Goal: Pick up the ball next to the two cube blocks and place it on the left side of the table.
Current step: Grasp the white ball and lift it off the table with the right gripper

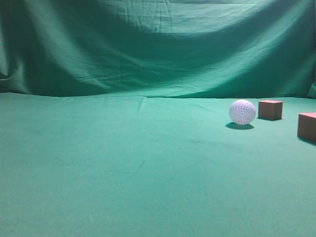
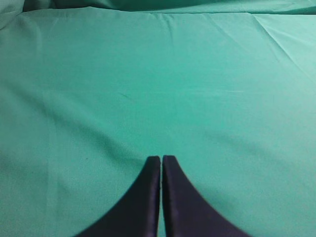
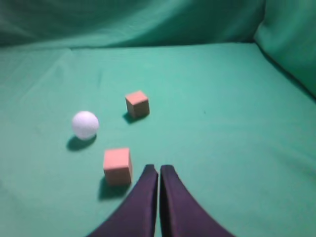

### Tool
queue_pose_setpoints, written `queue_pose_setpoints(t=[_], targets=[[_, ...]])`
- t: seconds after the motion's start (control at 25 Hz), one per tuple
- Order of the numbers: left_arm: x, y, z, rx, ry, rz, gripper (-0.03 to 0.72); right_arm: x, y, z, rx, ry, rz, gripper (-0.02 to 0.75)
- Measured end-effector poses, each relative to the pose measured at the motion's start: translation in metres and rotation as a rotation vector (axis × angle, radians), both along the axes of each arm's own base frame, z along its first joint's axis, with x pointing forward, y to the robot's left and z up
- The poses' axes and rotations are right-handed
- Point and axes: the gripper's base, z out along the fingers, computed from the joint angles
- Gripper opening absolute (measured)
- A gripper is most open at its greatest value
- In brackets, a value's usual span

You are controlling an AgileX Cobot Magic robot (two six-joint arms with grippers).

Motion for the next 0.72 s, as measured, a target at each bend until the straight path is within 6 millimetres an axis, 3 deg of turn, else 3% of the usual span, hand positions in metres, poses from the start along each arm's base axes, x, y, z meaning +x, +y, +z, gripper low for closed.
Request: queue_pose_setpoints(t=[0.16,0.32,0.48,0.6,0.72], targets=[[0.000,0.000,0.000,0.000,0.000,0.000,0.000,0.002,-0.001,0.026,0.252,-0.253,-0.033,0.000],[0.000,0.000,0.000,0.000,0.000,0.000,0.000,-0.002,-0.007,0.054,0.322,-0.493,-0.059,0.000],[0.000,0.000,0.000,0.000,0.000,0.000,0.000,-0.016,-0.004,0.107,0.183,-0.489,-0.012,0.000],[0.000,0.000,0.000,0.000,0.000,0.000,0.000,-0.019,-0.002,0.145,0.081,-0.373,0.003,0.000],[0.000,0.000,0.000,0.000,0.000,0.000,0.000,-0.007,0.001,0.163,-0.001,-0.156,0.021,0.000]])
